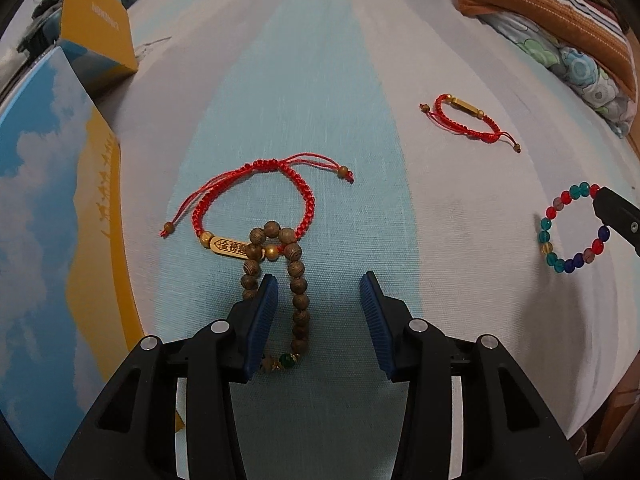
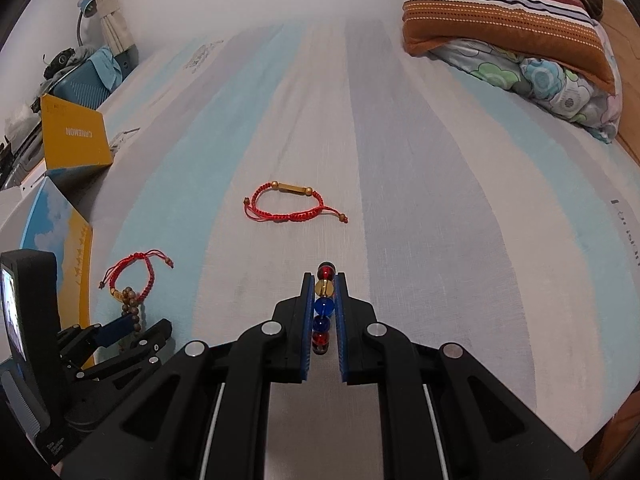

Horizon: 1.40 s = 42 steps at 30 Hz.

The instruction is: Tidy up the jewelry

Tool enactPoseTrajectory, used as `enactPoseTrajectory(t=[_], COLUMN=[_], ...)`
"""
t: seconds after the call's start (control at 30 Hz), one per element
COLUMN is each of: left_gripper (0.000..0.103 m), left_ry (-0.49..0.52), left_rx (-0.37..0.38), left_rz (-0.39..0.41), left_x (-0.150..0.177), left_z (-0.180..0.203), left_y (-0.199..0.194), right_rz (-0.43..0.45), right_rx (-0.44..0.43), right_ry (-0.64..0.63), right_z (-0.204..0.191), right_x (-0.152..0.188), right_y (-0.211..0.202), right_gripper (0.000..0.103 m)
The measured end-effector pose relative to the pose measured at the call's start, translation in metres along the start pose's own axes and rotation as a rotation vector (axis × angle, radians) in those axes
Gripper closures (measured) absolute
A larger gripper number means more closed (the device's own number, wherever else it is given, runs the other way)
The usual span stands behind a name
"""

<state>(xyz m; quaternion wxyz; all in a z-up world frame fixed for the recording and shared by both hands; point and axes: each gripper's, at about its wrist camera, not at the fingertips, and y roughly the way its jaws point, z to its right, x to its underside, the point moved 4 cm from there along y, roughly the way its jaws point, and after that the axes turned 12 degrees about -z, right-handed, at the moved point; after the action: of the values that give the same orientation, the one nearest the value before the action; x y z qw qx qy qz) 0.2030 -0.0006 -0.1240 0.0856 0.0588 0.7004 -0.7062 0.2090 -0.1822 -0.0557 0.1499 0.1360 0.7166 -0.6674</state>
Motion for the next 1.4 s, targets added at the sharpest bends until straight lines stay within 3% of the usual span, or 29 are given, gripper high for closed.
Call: enactPoseTrajectory(t=[0.13,0.2,0.23,0.73,1.4], left_gripper=[0.077,0.093,0.095,0.096,0.096], left_ry=[-0.010,-0.014,-0.015,-0.024,-0.014], left_rx=[0.004,0.006,0.008,0.012,0.044], left_rz=[-0.011,-0.014,-0.014,0.044,0.181], left_x=[0.000,0.002,0.002,0.005,0.002], left_z=[-0.002,-0.003,-0.003,-0.006,-0.018], left_y=[0.001,0.000,0.000,-0.038,-0.136], right_rz=[0.004,0.003,0.002,0.009,0.055], right_rx=[-0.007,-0.010,-0.010,-0.019,-0.004], right_ry=[0.002,0.009,0.011,0.022,0.005], right_z=[0.004,0.007,0.007,0.010,-0.010], right_x=[0.000,0.000,-0.001,-0.002,0.003], right_y=[-0.001,-0.001,-0.001,-0.008,-0.075], right_gripper=[0.094,0.094,0.094,0.094,0.094])
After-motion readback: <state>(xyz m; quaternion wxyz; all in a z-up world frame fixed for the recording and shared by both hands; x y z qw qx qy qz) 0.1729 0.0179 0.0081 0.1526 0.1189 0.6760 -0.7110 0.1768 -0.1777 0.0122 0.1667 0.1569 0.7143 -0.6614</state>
